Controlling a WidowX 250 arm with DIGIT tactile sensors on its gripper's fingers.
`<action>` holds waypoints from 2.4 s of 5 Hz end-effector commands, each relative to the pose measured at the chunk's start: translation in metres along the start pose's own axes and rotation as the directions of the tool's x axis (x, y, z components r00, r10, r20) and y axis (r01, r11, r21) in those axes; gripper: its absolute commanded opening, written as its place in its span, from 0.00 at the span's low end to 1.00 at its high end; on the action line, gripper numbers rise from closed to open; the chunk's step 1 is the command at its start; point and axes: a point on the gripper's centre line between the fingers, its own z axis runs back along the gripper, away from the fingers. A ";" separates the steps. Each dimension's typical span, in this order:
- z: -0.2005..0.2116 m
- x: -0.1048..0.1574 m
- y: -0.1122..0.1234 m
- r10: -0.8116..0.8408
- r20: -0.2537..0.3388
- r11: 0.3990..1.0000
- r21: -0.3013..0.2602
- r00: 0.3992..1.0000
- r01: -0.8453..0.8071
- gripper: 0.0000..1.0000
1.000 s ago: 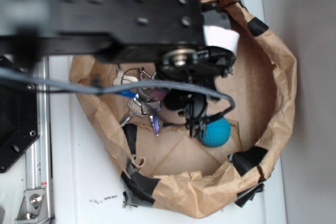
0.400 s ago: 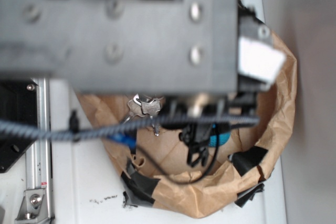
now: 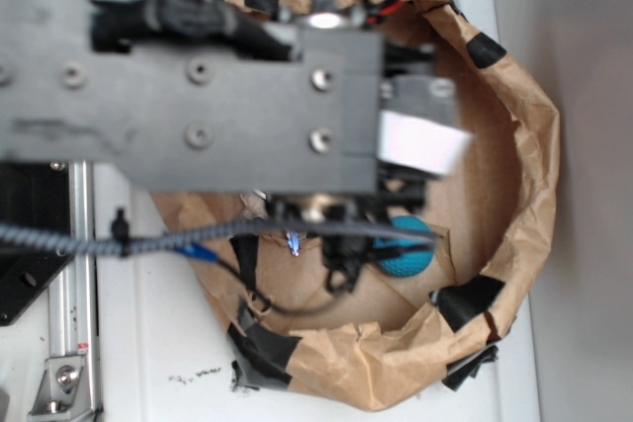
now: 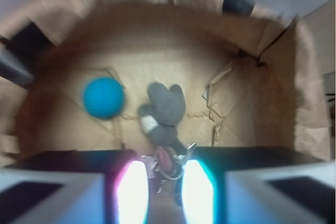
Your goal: Grab the gray animal.
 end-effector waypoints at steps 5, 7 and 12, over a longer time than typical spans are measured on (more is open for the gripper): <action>-0.104 0.060 0.023 0.363 0.163 0.930 0.002 0.918 -0.368 0.00; -0.049 0.060 0.022 0.351 0.158 0.935 -0.121 0.923 -0.335 0.00; 0.060 0.024 0.008 0.061 0.095 0.986 -0.159 0.994 -0.046 0.00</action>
